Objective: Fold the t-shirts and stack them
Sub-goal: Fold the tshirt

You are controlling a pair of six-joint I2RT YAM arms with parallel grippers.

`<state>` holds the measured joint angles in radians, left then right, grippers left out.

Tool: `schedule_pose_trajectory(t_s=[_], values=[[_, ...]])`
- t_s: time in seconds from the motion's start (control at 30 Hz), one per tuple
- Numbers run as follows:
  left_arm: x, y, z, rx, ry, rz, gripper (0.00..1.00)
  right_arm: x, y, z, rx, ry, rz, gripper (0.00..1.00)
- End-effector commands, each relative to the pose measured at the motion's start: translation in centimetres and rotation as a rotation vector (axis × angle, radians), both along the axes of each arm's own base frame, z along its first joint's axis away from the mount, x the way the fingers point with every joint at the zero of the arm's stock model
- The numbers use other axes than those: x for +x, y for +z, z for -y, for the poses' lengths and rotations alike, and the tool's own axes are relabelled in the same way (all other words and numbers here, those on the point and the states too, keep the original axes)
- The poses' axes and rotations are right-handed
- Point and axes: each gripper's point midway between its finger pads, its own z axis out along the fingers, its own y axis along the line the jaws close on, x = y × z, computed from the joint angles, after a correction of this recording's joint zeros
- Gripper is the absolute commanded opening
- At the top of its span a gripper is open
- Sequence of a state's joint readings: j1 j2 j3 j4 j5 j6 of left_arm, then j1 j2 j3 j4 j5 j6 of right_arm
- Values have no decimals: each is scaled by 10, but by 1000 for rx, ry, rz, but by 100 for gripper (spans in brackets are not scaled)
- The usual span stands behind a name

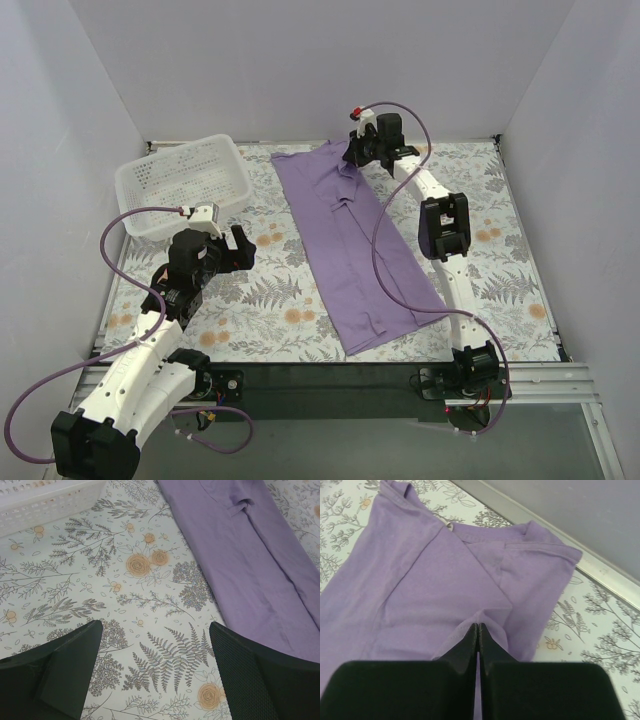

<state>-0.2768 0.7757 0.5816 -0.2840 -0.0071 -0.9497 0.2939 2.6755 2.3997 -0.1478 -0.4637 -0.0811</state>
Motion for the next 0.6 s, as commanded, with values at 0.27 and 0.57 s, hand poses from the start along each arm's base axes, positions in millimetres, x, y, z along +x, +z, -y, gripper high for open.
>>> schedule_pose_trajectory(t_s=[0.27, 0.57], values=[[2, 9, 0, -8, -3, 29, 88, -25, 54, -54, 56, 73, 63, 1], [2, 8, 0, -7, -1, 26, 88, -27, 48, -77, 75, 16, 40, 14]])
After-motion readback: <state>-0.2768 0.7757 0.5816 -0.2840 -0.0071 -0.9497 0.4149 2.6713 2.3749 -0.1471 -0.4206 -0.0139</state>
